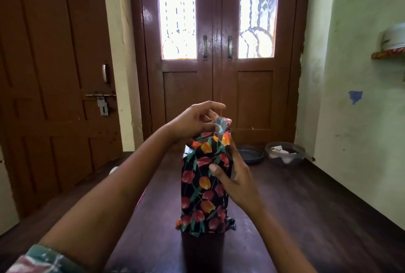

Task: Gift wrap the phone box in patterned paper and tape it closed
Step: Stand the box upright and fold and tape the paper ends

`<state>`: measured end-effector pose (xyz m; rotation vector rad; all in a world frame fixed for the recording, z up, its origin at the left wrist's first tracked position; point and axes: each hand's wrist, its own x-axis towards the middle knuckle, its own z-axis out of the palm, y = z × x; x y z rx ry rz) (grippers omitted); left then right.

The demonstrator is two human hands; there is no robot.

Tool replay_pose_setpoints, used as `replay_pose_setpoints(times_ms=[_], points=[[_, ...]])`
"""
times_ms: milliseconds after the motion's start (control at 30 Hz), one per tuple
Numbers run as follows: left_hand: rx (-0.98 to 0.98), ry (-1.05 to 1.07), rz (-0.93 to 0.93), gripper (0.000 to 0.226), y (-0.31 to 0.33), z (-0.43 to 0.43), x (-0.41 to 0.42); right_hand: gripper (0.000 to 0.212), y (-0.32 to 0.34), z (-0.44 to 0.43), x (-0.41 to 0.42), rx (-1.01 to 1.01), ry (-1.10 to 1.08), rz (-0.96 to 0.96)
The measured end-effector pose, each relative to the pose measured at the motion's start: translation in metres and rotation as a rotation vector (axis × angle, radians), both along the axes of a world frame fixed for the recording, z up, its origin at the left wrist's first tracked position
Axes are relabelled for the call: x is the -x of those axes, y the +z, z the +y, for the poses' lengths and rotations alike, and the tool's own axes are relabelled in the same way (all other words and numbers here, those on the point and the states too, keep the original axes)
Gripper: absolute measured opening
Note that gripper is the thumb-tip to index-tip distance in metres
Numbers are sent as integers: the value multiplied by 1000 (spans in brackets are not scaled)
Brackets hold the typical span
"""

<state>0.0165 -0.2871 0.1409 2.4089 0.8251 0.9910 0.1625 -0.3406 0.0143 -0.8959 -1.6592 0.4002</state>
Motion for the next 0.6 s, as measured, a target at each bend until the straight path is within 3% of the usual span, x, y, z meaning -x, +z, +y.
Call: replay_pose_setpoints(times_ms=[100,233,467,600], points=[[-287,94,221,14,20,0,-10,80,2,-2,3,-23,0,-14],[-369,263,90,8,13,1,-21,83,3,0,5,-40,-13,-24],[-173,283,-208,19,-7,-4,18,74,-3,5,-8,-96,-97,-88],[155,38,-65,28,-44,-13,50,76,-2,12,-18,-142,-110,-133]])
